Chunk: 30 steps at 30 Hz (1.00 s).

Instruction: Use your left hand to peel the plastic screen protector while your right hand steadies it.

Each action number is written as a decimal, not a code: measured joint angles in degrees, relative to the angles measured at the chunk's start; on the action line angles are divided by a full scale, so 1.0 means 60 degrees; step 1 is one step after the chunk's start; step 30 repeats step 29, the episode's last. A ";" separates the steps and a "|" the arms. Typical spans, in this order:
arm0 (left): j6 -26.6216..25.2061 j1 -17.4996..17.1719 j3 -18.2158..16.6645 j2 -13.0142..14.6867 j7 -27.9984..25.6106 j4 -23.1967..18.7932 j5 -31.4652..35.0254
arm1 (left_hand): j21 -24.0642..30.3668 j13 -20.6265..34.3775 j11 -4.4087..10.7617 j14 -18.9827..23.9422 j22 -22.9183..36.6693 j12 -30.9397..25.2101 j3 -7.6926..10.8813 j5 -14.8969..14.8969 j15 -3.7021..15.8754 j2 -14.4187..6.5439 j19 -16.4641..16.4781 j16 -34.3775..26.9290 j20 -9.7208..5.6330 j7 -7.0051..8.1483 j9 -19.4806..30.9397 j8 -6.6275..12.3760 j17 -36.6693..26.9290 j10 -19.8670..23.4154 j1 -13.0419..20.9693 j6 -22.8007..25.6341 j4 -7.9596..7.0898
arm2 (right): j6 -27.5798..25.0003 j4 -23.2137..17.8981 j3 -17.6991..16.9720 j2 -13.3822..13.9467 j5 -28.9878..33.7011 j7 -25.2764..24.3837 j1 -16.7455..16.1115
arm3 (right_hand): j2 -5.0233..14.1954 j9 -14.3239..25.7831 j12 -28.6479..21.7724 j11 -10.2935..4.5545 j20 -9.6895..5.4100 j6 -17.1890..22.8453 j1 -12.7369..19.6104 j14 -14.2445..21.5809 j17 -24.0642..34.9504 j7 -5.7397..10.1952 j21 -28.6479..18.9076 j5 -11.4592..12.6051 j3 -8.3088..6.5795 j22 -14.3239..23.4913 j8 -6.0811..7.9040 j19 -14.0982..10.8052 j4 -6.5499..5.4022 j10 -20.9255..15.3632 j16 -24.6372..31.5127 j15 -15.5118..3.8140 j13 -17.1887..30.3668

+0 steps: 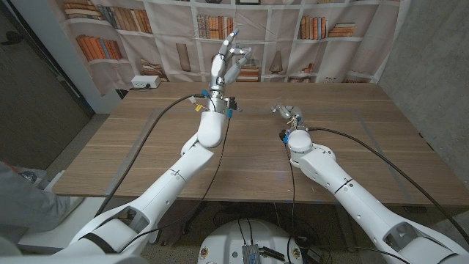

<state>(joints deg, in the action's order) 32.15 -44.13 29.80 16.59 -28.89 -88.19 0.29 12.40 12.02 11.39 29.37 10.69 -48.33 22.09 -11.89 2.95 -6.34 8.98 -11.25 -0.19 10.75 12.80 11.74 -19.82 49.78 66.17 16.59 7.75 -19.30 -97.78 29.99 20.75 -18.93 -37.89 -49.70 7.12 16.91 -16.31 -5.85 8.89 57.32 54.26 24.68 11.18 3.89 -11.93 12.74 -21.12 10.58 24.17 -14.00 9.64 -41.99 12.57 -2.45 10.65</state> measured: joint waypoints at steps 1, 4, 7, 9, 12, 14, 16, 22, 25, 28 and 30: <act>0.0000 -0.0036 -0.0019 0.0036 0.0000 -0.0066 0.0000 | 0.0000 0.0000 0.0000 0.0000 0.0000 0.0000 0.0000 0.0000 0.0000 0.0000 0.0000 0.0000 0.0000 0.0000 0.0000 0.0000 0.0000 0.0000 0.0000 0.0000 0.0000 | 0.0005 0.0000 0.0000 0.0000 0.0013 -0.0017 0.0000 | 0.0000 0.0000 0.0000 0.0000 0.0000 0.0017 0.0000 0.0015 0.0000 0.0017 0.0000 0.0000 0.0000 0.0000 0.0000 0.0000 0.0000 0.0000 0.0000 0.0015 0.0000; -0.0121 -0.0178 -0.0099 0.0202 -0.0046 -0.0351 0.0048 | 0.0000 0.0000 0.0000 0.0000 0.0000 0.0002 0.0000 0.0000 0.0000 0.0000 0.0000 0.0000 0.0000 0.0000 0.0000 0.0000 0.0000 0.0000 0.0000 0.0000 0.0001 | 0.0091 -0.0131 -0.0029 -0.0004 0.0077 -0.0089 -0.0095 | 0.0000 0.0017 0.0000 0.0000 -0.0125 0.0035 0.0000 0.0079 0.0000 0.0034 -0.0079 0.0019 0.0000 0.0000 -0.0001 -0.0124 0.0000 0.0000 0.0000 -0.0027 0.0000; -0.0187 -0.0318 -0.0162 0.0372 -0.0118 -0.0597 0.0161 | 0.0000 0.0000 0.0000 0.0000 0.0000 0.0006 0.0001 0.0000 0.0000 0.0000 0.0000 0.0000 0.0000 0.0000 0.0000 0.0000 0.0000 0.0000 0.0000 0.0000 0.0002 | 0.0275 -0.0163 -0.0050 -0.0002 0.0146 -0.0102 -0.0126 | -0.0003 0.0054 0.0036 0.0000 -0.0296 0.0035 -0.0003 0.0191 0.0010 0.0034 -0.0104 0.0068 -0.0022 -0.0001 0.0032 -0.0296 -0.0029 0.0000 0.0000 -0.0023 0.0000; -0.0300 -0.0437 -0.0212 0.0477 -0.0209 -0.0782 0.0251 | 0.0000 0.0000 0.0000 0.0000 0.0000 0.0007 0.0001 0.0000 0.0000 0.0000 0.0000 0.0000 0.0000 0.0000 0.0000 0.0000 0.0000 0.0001 0.0000 0.0000 0.0002 | 0.0453 -0.0172 -0.0082 0.0024 0.0176 -0.0071 -0.0165 | -0.0064 0.0088 0.0038 0.0000 -0.0355 0.0050 -0.0064 0.0191 0.0027 0.0058 -0.0104 0.0072 0.0015 0.0034 0.0043 -0.0355 -0.0067 0.0000 0.0000 -0.0022 0.0000; -0.0318 -0.0579 -0.0284 0.0560 -0.0228 -0.0925 0.0126 | 0.0000 0.0000 0.0000 0.0000 0.0000 0.0008 0.0001 0.0018 0.0000 0.0000 0.0000 0.0000 0.0000 0.0000 0.0000 0.0000 0.0000 0.0000 0.0000 0.0000 0.0002 | 0.0686 -0.0172 -0.0140 0.0098 0.0186 0.0072 -0.0190 | -0.0064 0.0119 0.0089 -0.0034 -0.0357 0.0016 -0.0063 0.0191 0.0027 0.0091 -0.0104 0.0076 0.0016 0.0040 0.0053 -0.0357 -0.0067 0.0036 -0.0049 -0.0022 0.0000; -0.0339 -0.0663 -0.0338 0.0600 -0.0278 -0.1013 0.0092 | 0.0000 0.0000 0.0000 0.0000 0.0000 0.0008 0.0000 0.0018 0.0000 0.0000 0.0000 0.0000 0.0000 0.0000 0.0000 0.0000 0.0000 0.0001 0.0000 0.0000 0.0001 | 0.0746 -0.0175 -0.0161 0.0133 0.0186 0.0127 -0.0203 | -0.0064 0.0134 0.0109 -0.0035 -0.0357 0.0016 -0.0063 0.0149 0.0026 0.0091 -0.0170 0.0076 0.0016 0.0040 0.0053 -0.0357 -0.0067 0.0036 -0.0049 -0.0049 0.0000; -0.0362 -0.0813 -0.0430 0.0686 -0.0313 -0.1171 0.0085 | 0.0000 0.0000 0.0000 0.0000 0.0000 0.0008 0.0000 0.0019 0.0000 0.0000 0.0000 0.0000 0.0000 0.0000 0.0000 0.0000 0.0000 0.0001 0.0000 0.0000 0.0001 | 0.0870 -0.0180 -0.0174 0.0153 0.0181 0.0235 -0.0207 | -0.0064 0.0134 0.0109 -0.0034 -0.0320 0.0015 -0.0063 0.0089 0.0026 0.0090 -0.0175 0.0076 0.0016 0.0039 0.0053 -0.0395 -0.0067 0.0036 -0.0084 -0.0014 0.0000; -0.0675 -0.1124 -0.0599 0.0884 -0.0673 -0.1480 0.0216 | 0.0000 -0.0003 0.0000 0.0000 0.0000 0.0011 -0.0001 0.0027 0.0000 0.0000 0.0054 0.0000 -0.0054 0.0000 0.0000 0.0000 0.0000 0.0001 0.0000 0.0000 0.0001 | 0.1138 -0.0173 -0.0252 0.0241 0.0131 0.0436 -0.0239 | -0.0063 0.0176 0.0145 -0.0085 -0.0373 0.0015 -0.0064 0.0011 0.0026 0.0089 -0.0175 0.0075 0.0016 0.0039 0.0053 -0.0480 -0.0067 0.0088 -0.0120 -0.0015 0.0000; -0.0790 -0.1241 -0.0694 0.0953 -0.0841 -0.1614 0.0336 | 0.0000 -0.0010 0.0001 0.0000 0.0000 0.0012 0.0001 0.0027 0.0000 0.0000 0.0054 0.0000 -0.0053 0.0000 0.0000 0.0000 0.0000 0.0001 0.0000 0.0000 0.0003 | 0.1175 -0.0143 -0.0284 0.0275 0.0109 0.0501 -0.0239 | -0.0064 0.0177 0.0145 -0.0085 -0.0412 0.0015 -0.0063 0.0011 0.0026 0.0089 -0.0175 0.0075 0.0044 0.0039 0.0053 -0.0509 -0.0095 0.0088 -0.0120 -0.0016 0.0000; -0.0837 -0.1308 -0.0742 0.1005 -0.0931 -0.1635 0.0366 | 0.0000 -0.0010 0.0000 0.0000 0.0000 0.0034 0.0000 0.0028 0.0000 0.0000 0.0053 0.0000 -0.0053 0.0000 0.0000 0.0000 0.0000 0.0001 0.0000 0.0000 0.0002 | 0.1174 -0.0134 -0.0304 0.0300 0.0065 0.0570 -0.0230 | -0.0063 0.0177 0.0145 -0.0085 -0.0447 0.0014 -0.0064 0.0011 0.0025 0.0089 -0.0175 0.0075 0.0055 0.0039 0.0053 -0.0474 -0.0106 0.0089 -0.0120 -0.0016 0.0000; -0.0868 -0.1321 -0.0751 0.1012 -0.0972 -0.1635 0.0365 | 0.0000 -0.0011 0.0001 0.0000 0.0000 0.0029 0.0000 0.0028 0.0000 0.0000 0.0053 0.0000 -0.0053 0.0000 0.0000 0.0000 0.0000 0.0001 0.0000 0.0000 0.0002 | 0.1165 -0.0126 -0.0314 0.0312 0.0050 0.0590 -0.0206 | -0.0063 0.0188 0.0145 -0.0085 -0.0447 0.0014 -0.0064 0.0011 0.0052 0.0088 -0.0175 0.0075 0.0055 0.0038 0.0052 -0.0474 -0.0106 0.0089 -0.0120 -0.0016 0.0000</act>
